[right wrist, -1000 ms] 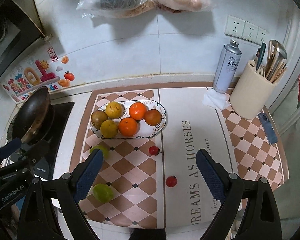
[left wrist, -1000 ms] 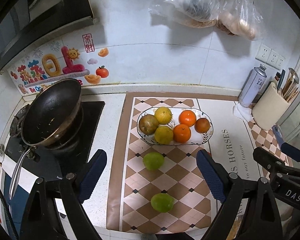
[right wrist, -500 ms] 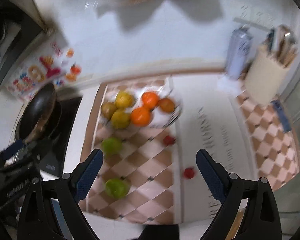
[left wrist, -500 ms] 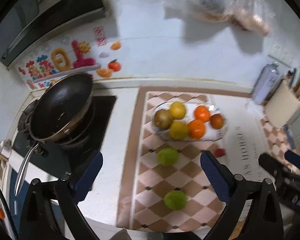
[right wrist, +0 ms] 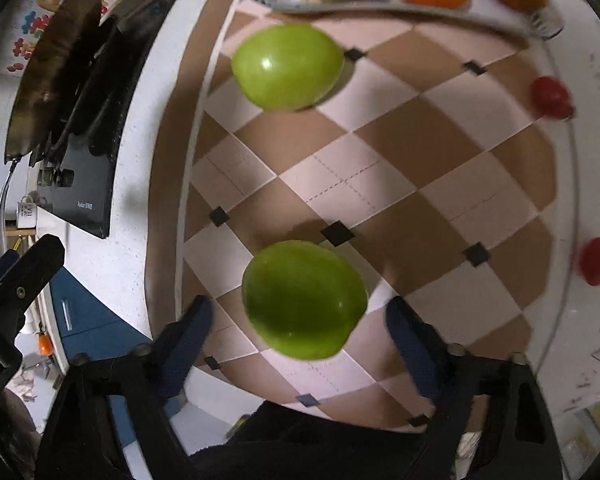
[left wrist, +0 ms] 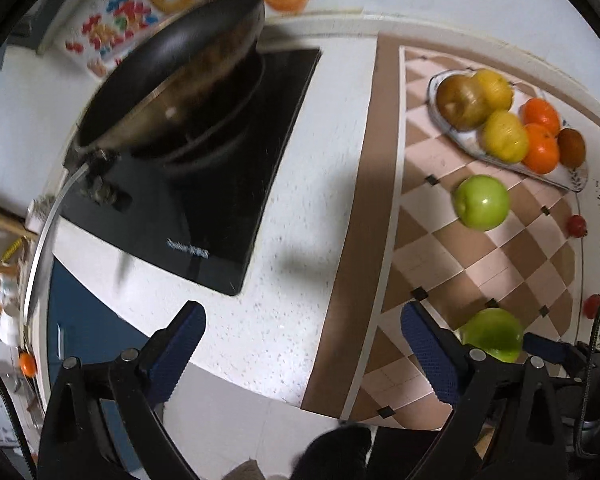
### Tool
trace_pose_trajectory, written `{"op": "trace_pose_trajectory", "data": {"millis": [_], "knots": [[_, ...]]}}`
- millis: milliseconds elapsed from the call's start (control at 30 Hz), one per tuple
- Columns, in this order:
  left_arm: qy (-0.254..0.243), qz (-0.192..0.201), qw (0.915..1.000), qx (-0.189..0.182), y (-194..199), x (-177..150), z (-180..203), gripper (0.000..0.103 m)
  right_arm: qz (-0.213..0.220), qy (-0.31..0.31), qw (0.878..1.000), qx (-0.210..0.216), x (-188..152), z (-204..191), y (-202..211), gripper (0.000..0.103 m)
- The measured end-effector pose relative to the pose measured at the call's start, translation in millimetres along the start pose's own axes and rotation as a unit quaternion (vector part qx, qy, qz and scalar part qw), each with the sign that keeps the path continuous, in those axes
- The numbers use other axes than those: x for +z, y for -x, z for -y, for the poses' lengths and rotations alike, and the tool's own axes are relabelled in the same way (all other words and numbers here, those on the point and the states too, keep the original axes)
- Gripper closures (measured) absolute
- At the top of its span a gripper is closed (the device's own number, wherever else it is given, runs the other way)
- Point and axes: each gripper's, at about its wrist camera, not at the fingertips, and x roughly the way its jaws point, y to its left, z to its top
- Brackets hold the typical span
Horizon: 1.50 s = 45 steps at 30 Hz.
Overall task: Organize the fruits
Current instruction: 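Reach the right tool toward a green apple on the runner, then grasp a green apple with the right tool while the left tool grasps another, then place the green apple on the plate with the right tool while the left tool places its apple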
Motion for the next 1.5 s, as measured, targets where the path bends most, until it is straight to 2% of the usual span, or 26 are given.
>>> {"op": "trace_pose_trajectory", "data": {"millis": [33, 67, 167, 267, 500, 600, 767, 833, 900, 1033, 1233, 1400, 1500], "knots": [[0.001, -0.006, 1.0, -0.002, -3, 2, 1, 0.003, -0.004, 0.004, 1.0, 0.0, 2, 1, -4, 0.037], [0.002, -0.01, 0.9999, -0.006, -5, 4, 3, 0.003, -0.004, 0.009, 1.0, -0.002, 3, 1, -6, 0.038], [0.003, -0.023, 0.9994, -0.027, -11, 16, 11, 0.003, 0.004, 0.023, 1.0, -0.009, 5, 3, -4, 0.039], [0.001, -0.041, 0.9971, -0.064, -17, 31, 28, 0.003, 0.019, 0.017, 1.0, -0.016, 10, 16, 12, 0.039], [-0.05, -0.064, 0.9892, -0.122, -38, 70, 92, 0.003, 0.056, -0.046, 0.997, -0.038, 28, 89, 53, 0.038], [-0.076, -0.086, 0.9844, -0.133, -52, 80, 116, 0.003, 0.063, -0.066, 0.995, -0.042, 37, 112, 60, 0.038], [-0.105, -0.091, 0.9805, -0.139, -65, 91, 144, 0.003, 0.07, -0.088, 0.993, -0.031, 43, 130, 68, 0.038], [-0.123, -0.083, 0.9798, -0.134, -67, 93, 155, 0.013, 0.07, -0.09, 0.993, -0.028, 45, 135, 69, 0.038], [-0.144, -0.079, 0.9794, -0.117, -72, 93, 164, 0.042, 0.069, -0.09, 0.993, -0.027, 47, 136, 69, 0.038], [-0.164, -0.056, 0.9791, -0.106, -71, 93, 172, 0.042, 0.073, -0.084, 0.993, -0.027, 49, 132, 72, 0.038], [-0.144, -0.057, 0.98, -0.125, -65, 88, 162, 0.043, 0.093, -0.086, 0.992, -0.016, 60, 128, 86, 0.038], [-0.089, -0.069, 0.9754, -0.19, -45, 92, 132, 0.043, 0.108, -0.097, 0.989, 0.008, 67, 136, 105, 0.038], [-0.049, -0.08, 0.9667, -0.238, -30, 100, 114, 0.043, 0.117, -0.106, 0.987, 0.026, 73, 142, 117, 0.039]]}}
